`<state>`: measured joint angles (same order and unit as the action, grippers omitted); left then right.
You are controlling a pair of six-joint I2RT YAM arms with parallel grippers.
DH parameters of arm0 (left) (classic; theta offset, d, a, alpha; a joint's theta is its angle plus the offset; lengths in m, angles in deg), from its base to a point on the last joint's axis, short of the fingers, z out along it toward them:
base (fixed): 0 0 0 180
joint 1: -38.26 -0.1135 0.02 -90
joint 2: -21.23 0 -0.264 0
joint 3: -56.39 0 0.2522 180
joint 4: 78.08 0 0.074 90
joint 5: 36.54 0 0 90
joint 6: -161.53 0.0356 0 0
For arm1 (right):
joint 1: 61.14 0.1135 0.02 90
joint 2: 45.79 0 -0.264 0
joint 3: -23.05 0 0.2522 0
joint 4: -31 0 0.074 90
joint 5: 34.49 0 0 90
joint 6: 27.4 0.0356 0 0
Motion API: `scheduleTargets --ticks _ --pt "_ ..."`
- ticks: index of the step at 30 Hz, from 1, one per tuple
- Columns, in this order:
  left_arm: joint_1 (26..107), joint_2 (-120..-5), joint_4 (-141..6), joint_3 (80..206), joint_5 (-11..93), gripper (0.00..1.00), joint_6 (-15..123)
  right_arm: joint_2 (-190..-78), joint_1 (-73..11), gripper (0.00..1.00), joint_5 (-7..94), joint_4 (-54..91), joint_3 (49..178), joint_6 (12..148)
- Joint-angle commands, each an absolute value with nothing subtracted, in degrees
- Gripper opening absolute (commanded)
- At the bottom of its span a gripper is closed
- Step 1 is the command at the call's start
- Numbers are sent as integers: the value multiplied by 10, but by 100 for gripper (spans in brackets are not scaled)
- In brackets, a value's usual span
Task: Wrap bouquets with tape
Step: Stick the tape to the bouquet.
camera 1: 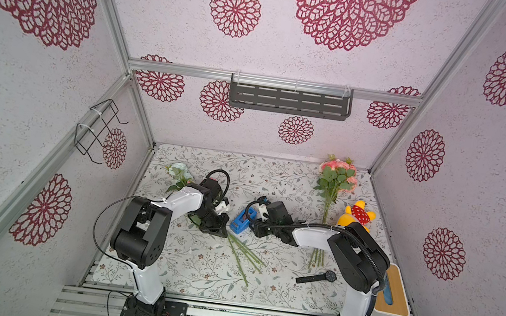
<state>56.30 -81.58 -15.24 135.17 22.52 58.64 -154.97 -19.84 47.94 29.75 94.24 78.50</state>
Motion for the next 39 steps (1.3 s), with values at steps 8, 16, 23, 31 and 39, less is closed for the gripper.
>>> scheduleTargets --ticks 8,16,23,31,39 --pt "562 -837 -217 1330 250 5 555 -1564 -198 47 484 270 942 779" --pt "573 -834 -248 1313 284 19 538 -1559 -198 48 481 272 939 780" --pt "572 -817 -253 1298 303 22 534 -1548 -198 48 480 273 934 781" --pt "573 -783 -249 1279 318 39 525 -1489 -198 56 482 254 917 787" --pt "570 -694 -234 1232 340 46 498 -1449 -167 64 467 190 926 746"
